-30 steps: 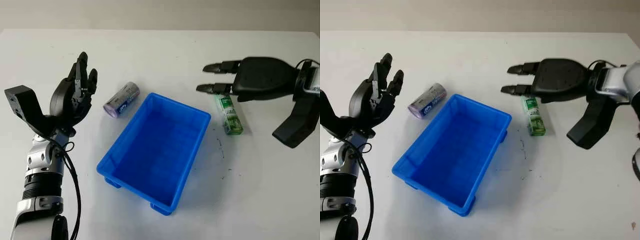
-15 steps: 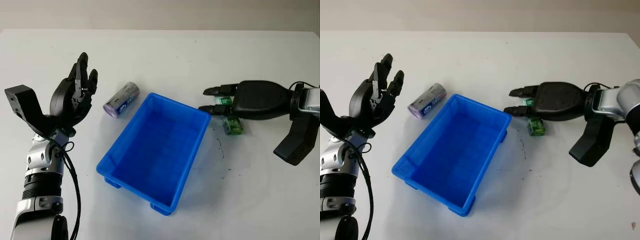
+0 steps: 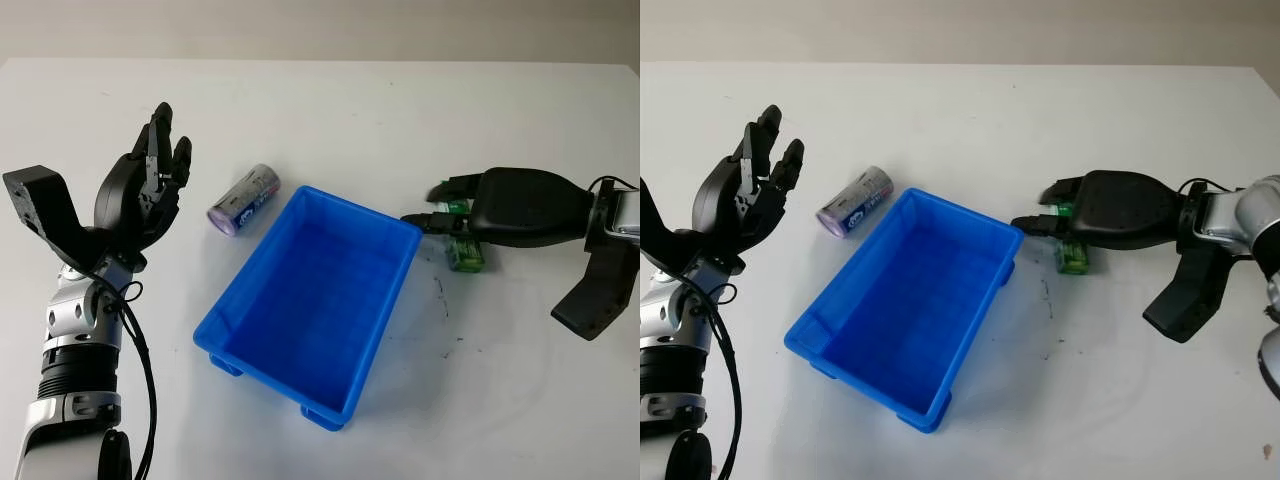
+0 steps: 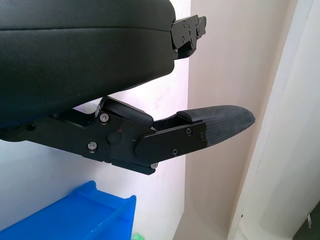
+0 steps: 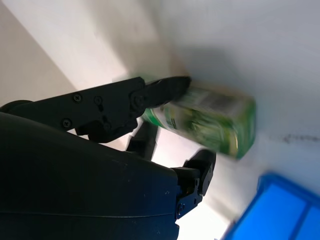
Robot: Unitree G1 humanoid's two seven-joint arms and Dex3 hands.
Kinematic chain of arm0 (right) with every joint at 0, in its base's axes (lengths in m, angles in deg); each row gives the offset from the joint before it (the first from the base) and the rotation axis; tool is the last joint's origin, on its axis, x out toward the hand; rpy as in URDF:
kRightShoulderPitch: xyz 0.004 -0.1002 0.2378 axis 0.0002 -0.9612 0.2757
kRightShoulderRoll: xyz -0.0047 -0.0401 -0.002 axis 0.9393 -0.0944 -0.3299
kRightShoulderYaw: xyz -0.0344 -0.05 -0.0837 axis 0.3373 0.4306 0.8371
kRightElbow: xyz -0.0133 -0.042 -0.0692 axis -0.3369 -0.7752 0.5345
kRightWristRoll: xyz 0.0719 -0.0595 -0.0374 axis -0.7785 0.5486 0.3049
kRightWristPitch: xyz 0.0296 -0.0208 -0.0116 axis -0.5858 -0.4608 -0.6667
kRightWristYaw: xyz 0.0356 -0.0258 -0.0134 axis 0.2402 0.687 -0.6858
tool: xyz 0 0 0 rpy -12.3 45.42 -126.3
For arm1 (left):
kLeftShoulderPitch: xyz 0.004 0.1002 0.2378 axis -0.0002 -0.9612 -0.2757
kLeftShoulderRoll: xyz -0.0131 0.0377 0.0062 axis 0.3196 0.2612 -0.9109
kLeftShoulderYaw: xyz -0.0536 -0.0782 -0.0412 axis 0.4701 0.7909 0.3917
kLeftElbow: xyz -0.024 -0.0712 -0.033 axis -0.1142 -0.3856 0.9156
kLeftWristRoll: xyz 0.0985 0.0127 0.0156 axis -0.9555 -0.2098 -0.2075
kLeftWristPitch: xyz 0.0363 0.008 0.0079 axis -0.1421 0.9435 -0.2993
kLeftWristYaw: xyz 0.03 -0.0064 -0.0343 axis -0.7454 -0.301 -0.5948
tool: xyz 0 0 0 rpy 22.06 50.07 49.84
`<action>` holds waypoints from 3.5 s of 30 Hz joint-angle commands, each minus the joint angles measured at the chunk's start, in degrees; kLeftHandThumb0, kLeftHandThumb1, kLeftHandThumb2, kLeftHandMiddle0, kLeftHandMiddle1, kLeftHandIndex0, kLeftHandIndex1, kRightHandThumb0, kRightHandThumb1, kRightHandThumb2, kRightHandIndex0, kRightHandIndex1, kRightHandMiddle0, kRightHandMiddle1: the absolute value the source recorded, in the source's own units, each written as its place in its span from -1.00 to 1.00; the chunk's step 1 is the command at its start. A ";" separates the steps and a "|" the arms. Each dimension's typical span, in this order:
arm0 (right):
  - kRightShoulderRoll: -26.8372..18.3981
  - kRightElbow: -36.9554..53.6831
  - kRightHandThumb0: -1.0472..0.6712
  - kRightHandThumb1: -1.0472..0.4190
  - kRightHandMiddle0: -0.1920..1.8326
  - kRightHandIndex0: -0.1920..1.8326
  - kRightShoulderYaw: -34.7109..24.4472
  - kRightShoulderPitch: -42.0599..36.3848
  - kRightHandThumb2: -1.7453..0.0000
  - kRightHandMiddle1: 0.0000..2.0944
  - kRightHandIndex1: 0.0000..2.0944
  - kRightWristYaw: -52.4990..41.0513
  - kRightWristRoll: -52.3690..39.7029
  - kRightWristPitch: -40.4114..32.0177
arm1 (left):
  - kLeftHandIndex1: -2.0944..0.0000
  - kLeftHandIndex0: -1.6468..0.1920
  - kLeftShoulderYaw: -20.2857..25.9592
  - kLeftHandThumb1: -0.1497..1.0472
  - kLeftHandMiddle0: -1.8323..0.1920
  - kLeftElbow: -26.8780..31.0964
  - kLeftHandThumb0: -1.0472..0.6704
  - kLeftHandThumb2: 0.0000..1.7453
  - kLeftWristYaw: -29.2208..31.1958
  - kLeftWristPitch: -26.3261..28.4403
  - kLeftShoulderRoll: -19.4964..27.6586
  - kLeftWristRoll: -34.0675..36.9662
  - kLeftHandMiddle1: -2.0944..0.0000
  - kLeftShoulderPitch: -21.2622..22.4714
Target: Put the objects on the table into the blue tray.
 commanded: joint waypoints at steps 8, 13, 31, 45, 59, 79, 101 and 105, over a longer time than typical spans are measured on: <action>1.26 -2.09 -0.43 -1.00 -0.02 0.31 -2.41 0.42 0.69 1.00 1.00 -4.09 -4.62 -1.59 | 1.00 1.00 -0.14 1.00 1.00 -0.34 -0.69 -0.26 0.45 -0.43 0.85 -0.57 1.00 1.22; 2.75 -4.62 -0.42 -1.00 0.02 0.28 -8.95 -0.41 0.69 1.00 1.00 -13.14 -15.52 1.86 | 1.00 1.00 -0.05 1.00 1.00 -0.16 -0.69 -0.26 0.46 -0.36 0.79 -0.35 1.00 1.32; 6.59 -3.32 -0.33 -1.00 0.13 0.33 -27.81 6.07 0.77 1.00 1.00 -24.78 -36.12 -5.33 | 1.00 1.00 -0.11 1.00 1.00 -0.25 -0.69 -0.26 0.69 -0.84 0.85 -0.44 1.00 1.16; 17.89 32.74 -0.26 -1.00 0.23 0.56 -39.98 -8.64 0.57 1.00 1.00 -61.77 -74.48 0.07 | 1.00 1.00 -0.26 1.00 1.00 0.22 -0.69 -0.26 0.32 -0.70 0.34 -0.27 1.00 1.05; 17.50 59.46 -0.38 -1.00 0.08 0.36 -40.92 -22.65 0.66 1.00 1.00 -98.22 -87.60 -36.19 | 1.00 1.00 0.02 1.00 1.00 0.90 -0.70 -0.28 0.13 -0.75 0.11 0.00 1.00 0.35; 19.61 49.28 -0.80 -1.00 -1.00 -1.00 -48.32 -17.78 0.62 -1.00 -1.00 -100.86 -81.76 -21.72 | 1.00 1.00 -0.26 1.00 1.00 -0.53 -0.69 -0.29 -0.04 -1.53 -0.30 -0.28 1.00 1.11; 24.84 37.51 -0.72 -1.00 -1.00 -1.00 -66.68 -25.14 0.38 -1.00 -1.00 -74.19 -87.39 -47.78 | 1.00 1.00 -0.39 1.00 1.00 0.39 -0.69 -0.28 0.55 -0.87 1.81 -0.72 1.00 1.45; 24.51 36.02 -0.71 -1.00 -1.00 -1.00 -65.66 -27.38 0.34 -1.00 -1.00 -73.72 -85.80 -49.03 | 1.00 1.00 -0.61 1.00 1.00 0.61 -0.69 -0.28 0.15 0.02 2.21 -1.09 1.00 1.76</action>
